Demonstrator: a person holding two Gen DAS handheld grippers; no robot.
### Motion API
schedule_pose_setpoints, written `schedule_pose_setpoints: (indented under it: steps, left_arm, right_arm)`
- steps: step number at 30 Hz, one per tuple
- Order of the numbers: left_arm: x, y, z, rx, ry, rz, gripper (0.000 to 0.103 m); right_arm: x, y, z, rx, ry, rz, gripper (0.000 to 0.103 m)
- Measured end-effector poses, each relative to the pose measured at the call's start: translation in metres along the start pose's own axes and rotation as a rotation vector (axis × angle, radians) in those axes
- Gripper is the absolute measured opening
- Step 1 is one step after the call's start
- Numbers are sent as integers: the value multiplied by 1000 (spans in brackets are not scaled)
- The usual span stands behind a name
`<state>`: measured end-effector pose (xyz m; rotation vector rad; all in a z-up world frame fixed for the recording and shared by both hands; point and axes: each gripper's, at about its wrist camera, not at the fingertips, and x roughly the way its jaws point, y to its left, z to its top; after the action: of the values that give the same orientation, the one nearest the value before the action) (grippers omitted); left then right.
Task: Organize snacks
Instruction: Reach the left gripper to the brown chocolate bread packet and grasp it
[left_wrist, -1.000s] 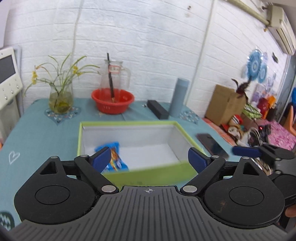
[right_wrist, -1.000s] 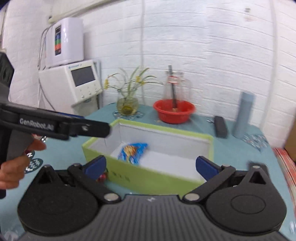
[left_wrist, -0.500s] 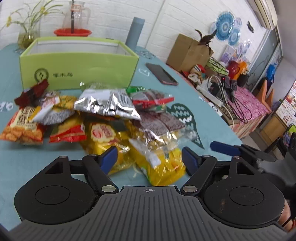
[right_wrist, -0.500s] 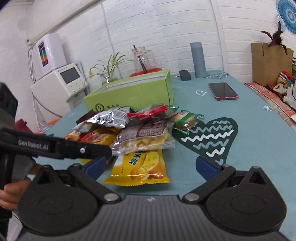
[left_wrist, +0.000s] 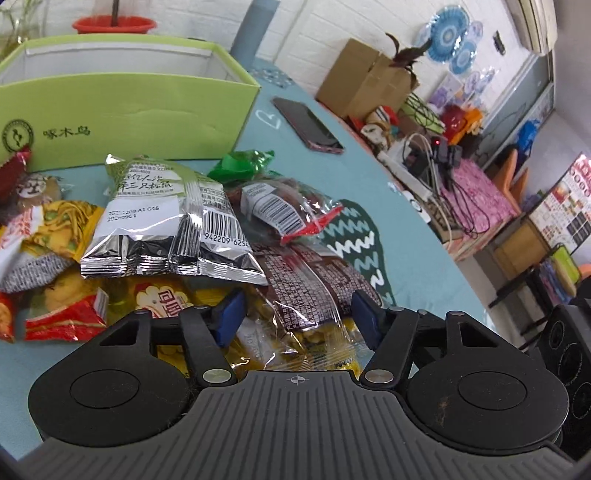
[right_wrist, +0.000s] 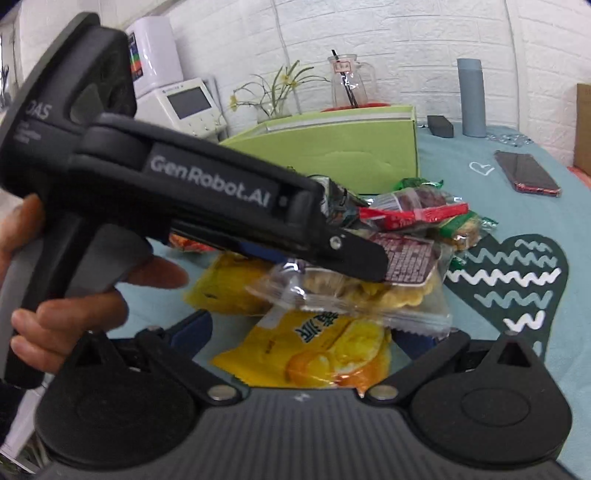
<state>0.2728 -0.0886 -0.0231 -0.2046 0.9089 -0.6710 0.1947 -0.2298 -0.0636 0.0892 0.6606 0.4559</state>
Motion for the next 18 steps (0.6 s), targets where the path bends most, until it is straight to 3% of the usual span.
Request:
schedule_pose_setpoints:
  steps: [6, 10, 13, 18]
  left_arm:
    - [13, -25, -1, 74, 33, -24, 47]
    - [11, -23, 1, 71, 5, 14, 65]
    - [17, -19, 9, 27, 27, -6, 65]
    - [26, -18, 14, 42, 52, 21, 59]
  right_arm:
    - [-29, -12, -14, -12, 17, -81, 102]
    - [-61, -33, -21, 73, -33, -114, 102]
    - [-59, -49, -12, 154, -92, -105, 102]
    - [-27, -57, -6, 175, -47, -87, 102]
